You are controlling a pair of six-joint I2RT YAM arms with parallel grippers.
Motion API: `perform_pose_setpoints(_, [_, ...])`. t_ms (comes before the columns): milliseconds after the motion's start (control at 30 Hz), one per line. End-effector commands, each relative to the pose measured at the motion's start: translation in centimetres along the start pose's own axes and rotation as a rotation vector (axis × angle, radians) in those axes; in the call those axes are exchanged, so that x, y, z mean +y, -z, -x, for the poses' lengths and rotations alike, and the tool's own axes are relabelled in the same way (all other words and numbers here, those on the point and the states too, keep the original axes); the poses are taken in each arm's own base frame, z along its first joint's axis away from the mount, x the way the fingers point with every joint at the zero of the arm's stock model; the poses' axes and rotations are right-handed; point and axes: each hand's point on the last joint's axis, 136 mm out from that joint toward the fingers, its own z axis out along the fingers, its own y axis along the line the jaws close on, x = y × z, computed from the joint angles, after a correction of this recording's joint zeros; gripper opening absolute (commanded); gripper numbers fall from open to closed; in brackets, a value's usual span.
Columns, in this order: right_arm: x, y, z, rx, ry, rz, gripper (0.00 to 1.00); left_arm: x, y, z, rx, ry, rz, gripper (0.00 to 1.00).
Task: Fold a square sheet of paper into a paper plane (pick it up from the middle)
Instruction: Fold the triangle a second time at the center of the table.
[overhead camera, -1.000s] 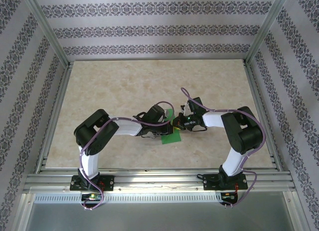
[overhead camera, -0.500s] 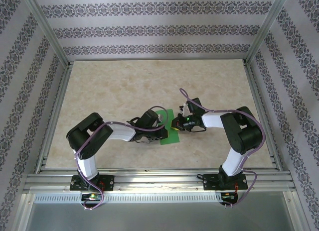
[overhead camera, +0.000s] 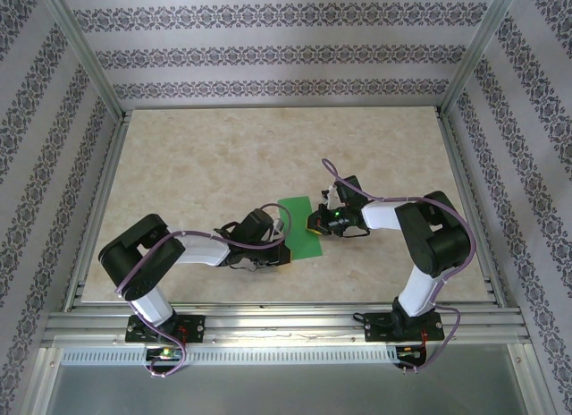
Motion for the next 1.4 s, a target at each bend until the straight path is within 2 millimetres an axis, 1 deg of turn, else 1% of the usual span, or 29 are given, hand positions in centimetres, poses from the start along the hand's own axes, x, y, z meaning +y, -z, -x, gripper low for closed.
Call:
perform_pose_setpoints(0, [-5.0,-0.7,-1.7,0.031,-0.092,-0.171,0.0,-0.8,0.9,-0.6,0.022,-0.047,0.026,0.0])
perform_pose_setpoints(133, [-4.9,-0.8,-1.7,0.032,-0.094,-0.168,0.0,-1.9,2.1,1.7,-0.061,-0.094,0.071,0.0])
perform_pose_setpoints(200, [-4.7,-0.8,-1.7,0.034,-0.093,-0.163,0.0,-2.5,2.3,3.1,-0.093,-0.103,0.069,0.0])
perform_pose_setpoints(300, [-4.4,-0.7,-1.6,0.031,-0.09,-0.152,0.0,-3.0,1.9,5.1,-0.108,-0.093,0.066,0.0])
perform_pose_setpoints(367, [-4.0,-0.6,-1.5,0.031,-0.084,-0.139,0.0,-2.7,1.7,6.4,-0.103,-0.094,0.093,0.0])
perform_pose_setpoints(433, [-3.5,-0.6,-1.4,0.035,-0.08,-0.123,0.0,-1.8,1.6,7.6,-0.104,-0.084,0.128,0.0])
perform_pose_setpoints(533, [-2.9,-0.6,-1.3,0.036,-0.072,-0.112,0.0,-0.9,1.1,8.5,-0.078,-0.091,0.172,0.0])
perform_pose_setpoints(600, [-2.5,-0.5,-1.0,0.031,-0.067,-0.102,0.0,0.1,0.4,8.2,-0.045,-0.088,0.196,0.0])
perform_pose_setpoints(700, [-1.9,-0.3,-0.8,0.029,-0.06,-0.091,0.0,0.7,-0.9,7.5,0.007,-0.085,0.177,0.0])
perform_pose_setpoints(767, [-1.3,-0.1,-0.6,0.024,-0.052,-0.071,0.0,1.5,-1.4,6.9,0.03,-0.073,0.188,0.0])
perform_pose_setpoints(833, [-0.4,0.3,-0.3,0.013,-0.041,-0.05,0.0,2.7,-1.6,6.3,0.042,-0.062,0.216,0.0])
perform_pose_setpoints(933, [0.9,1.0,-0.3,-0.003,-0.01,-0.019,0.0,3.8,-1.5,5.6,0.053,-0.059,0.248,0.0])
perform_pose_setpoints(1000, [1.6,1.0,-0.6,0.002,-0.001,0.006,0.0,3.9,-1.6,5.4,0.059,-0.059,0.244,0.0])
perform_pose_setpoints(1100, [2.5,0.3,-1.7,0.039,0.023,0.021,0.01,4.0,-1.6,5.3,0.058,-0.057,0.243,0.0])
perform_pose_setpoints(1167, [2.3,-0.3,-2.5,0.056,0.024,0.008,0.01,4.0,-1.6,5.3,0.059,-0.057,0.244,0.0])
perform_pose_setpoints(1233, [1.4,-0.9,-3.4,0.07,0.012,-0.026,0.0,4.0,-1.6,5.3,0.06,-0.057,0.245,0.0])
perform_pose_setpoints(1300, [0.1,-1.3,-3.7,0.072,-0.008,-0.058,0.0,4.1,-1.5,5.3,0.056,-0.058,0.248,0.0])
perform_pose_setpoints(1367, [-0.9,-1.3,-3.3,0.06,-0.028,-0.077,0.0,4.3,-1.6,5.1,0.06,-0.058,0.25,0.0])
